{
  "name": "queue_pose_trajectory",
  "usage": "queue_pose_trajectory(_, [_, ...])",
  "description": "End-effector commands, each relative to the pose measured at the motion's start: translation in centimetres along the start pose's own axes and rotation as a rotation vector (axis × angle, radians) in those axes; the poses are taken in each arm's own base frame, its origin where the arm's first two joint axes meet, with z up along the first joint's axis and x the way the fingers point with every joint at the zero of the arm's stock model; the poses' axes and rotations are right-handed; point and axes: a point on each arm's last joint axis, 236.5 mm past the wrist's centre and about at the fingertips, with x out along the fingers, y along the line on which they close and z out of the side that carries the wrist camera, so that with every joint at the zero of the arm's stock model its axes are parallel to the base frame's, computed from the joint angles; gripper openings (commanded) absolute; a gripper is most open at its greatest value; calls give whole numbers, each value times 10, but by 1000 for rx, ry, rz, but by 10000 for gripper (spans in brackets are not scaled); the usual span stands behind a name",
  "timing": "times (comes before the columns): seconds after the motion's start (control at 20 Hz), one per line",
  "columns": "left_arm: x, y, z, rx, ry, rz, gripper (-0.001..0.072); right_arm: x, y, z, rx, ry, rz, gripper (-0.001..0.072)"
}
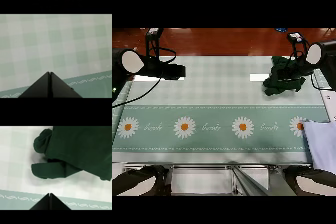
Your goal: Fold the shirts.
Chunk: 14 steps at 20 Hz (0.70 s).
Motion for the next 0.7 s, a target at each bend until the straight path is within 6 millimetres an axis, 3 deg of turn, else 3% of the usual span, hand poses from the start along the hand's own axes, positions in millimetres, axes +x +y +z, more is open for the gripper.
queue_pose_trajectory(0.0, [0, 0, 0, 1, 1, 0, 18, 0, 1, 0, -1, 0, 1, 27])
queue_pose_trajectory(0.55, [0, 0, 0, 0, 1, 0, 18, 0, 1, 2, -2, -7, 0, 27])
queue_pose_trajectory(0.65, [0, 0, 1, 1, -5, 0, 19, -2, 2, 33, -15, -138, 8, 27])
